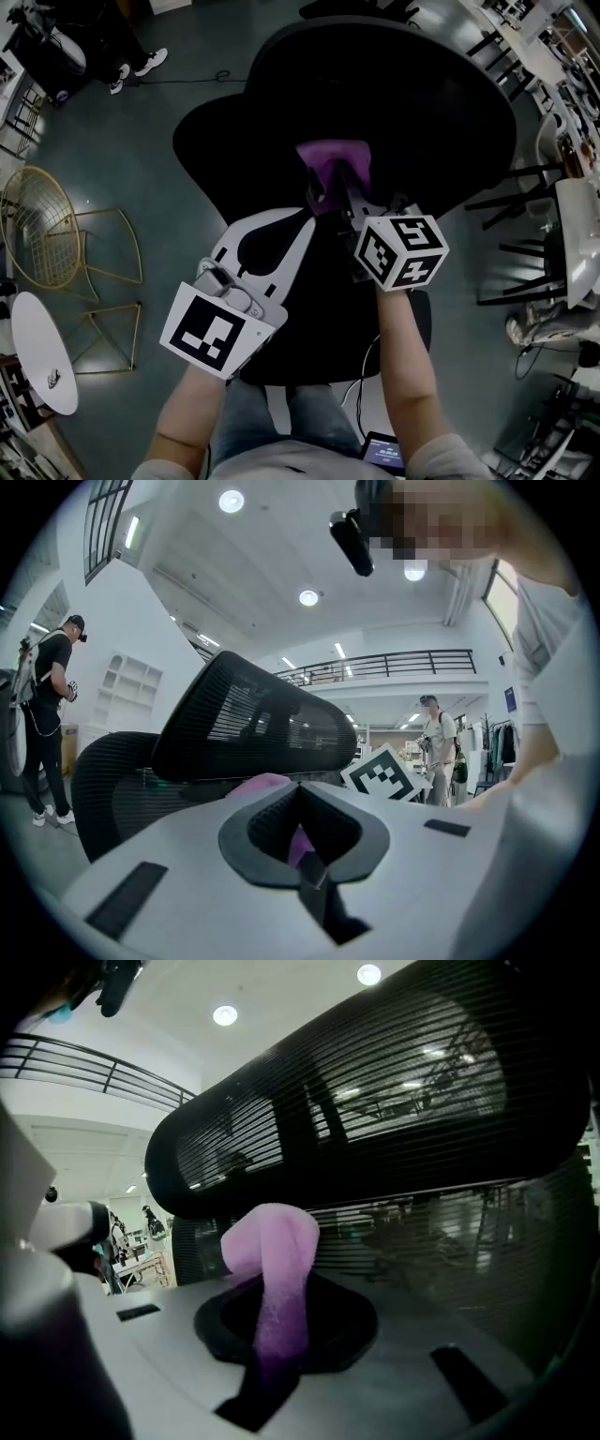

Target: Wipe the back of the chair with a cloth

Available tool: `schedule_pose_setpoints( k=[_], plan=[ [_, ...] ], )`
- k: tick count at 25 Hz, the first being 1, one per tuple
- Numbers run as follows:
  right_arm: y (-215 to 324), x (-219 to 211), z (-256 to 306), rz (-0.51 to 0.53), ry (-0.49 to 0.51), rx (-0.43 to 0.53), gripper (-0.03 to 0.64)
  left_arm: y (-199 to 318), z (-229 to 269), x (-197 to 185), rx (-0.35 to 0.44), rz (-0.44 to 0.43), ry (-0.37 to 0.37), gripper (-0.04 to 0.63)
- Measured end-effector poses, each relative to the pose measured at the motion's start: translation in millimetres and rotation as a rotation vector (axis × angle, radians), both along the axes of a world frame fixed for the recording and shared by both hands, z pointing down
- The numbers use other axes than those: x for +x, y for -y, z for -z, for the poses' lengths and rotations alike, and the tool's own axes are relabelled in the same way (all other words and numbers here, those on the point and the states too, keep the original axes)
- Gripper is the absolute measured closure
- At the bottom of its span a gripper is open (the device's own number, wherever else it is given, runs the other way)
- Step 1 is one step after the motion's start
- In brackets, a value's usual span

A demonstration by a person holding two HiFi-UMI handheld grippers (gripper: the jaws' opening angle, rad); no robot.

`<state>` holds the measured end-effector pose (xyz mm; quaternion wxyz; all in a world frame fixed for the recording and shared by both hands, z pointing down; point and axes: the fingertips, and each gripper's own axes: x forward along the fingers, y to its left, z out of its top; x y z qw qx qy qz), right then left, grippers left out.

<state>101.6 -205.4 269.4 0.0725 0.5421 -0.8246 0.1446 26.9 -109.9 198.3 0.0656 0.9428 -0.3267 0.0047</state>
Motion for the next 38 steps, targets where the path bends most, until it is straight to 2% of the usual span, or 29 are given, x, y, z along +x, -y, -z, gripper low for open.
schedule_pose_setpoints(
  k=[17,30,34,38],
  plan=[
    [-8.1,61.2,0.9,-0.011,0.001,0.009,0.565,-6.5,0.5,57.4,0.003,0.009,0.005,0.583],
    [-21.8,129.6,-2.3,-0.106,-0.001,0.010,0.565,-12.4,-2.6,103.3,0.000,-0.043,-0.004,0.583],
    [-26.6,154.8,-4.0,-0.147,0.001,0.003,0.565,-13.4,2.3,117.1,0.034,-0.056,-0.030,0.583],
    [-32.0,179.7,-4.7,-0.189,0.003,-0.001,0.565,-17.5,-0.9,129.5,0.015,-0.074,-0.013,0.583]
  ],
)
